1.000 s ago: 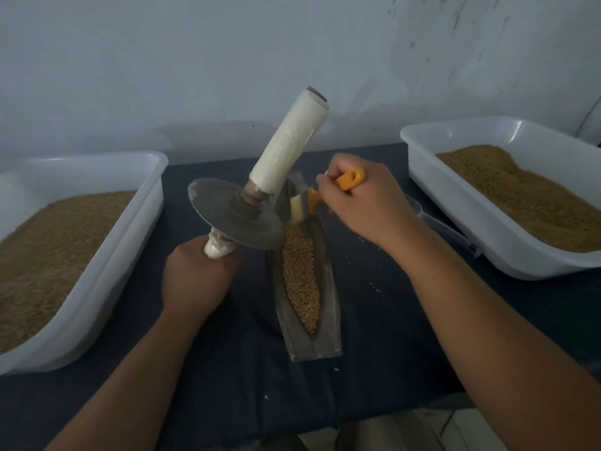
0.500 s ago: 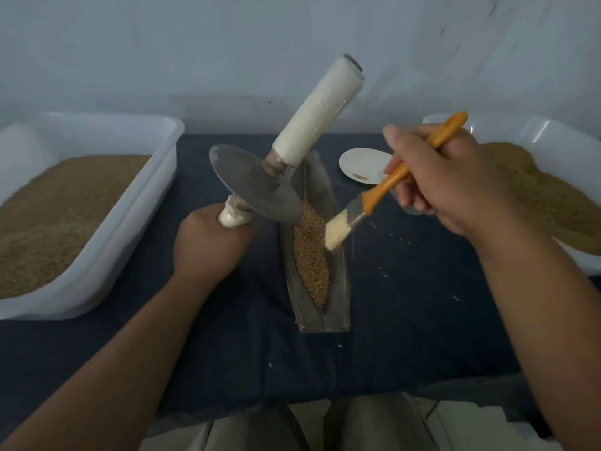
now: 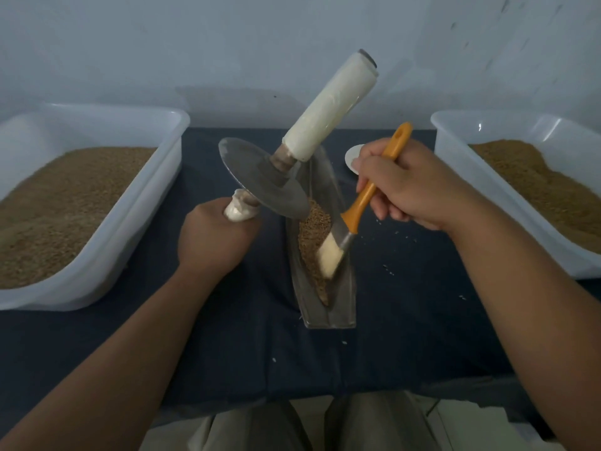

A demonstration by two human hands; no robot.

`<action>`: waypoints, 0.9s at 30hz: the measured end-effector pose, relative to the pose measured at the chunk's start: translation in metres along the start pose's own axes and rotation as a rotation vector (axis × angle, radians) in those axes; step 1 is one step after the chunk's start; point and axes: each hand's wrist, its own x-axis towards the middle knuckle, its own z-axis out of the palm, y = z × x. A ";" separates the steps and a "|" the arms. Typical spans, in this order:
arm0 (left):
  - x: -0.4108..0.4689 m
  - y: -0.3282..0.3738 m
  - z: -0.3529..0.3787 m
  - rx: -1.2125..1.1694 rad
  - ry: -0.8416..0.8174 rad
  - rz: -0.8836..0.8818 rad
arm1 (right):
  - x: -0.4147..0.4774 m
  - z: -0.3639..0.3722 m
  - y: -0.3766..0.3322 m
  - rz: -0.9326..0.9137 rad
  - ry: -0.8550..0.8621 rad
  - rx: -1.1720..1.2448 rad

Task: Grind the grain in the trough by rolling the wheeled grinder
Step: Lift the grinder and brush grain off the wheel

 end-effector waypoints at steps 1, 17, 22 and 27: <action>0.000 0.000 0.000 -0.006 -0.001 0.001 | -0.001 0.000 0.000 0.009 -0.065 0.022; 0.000 -0.001 0.001 0.030 0.014 0.033 | 0.006 0.026 -0.003 -0.085 -0.090 -0.243; 0.000 0.000 0.001 0.034 0.010 0.031 | 0.005 0.009 -0.012 -0.123 0.009 -0.115; -0.001 0.001 0.001 0.031 0.005 0.024 | 0.003 0.025 -0.005 -0.112 -0.090 -0.278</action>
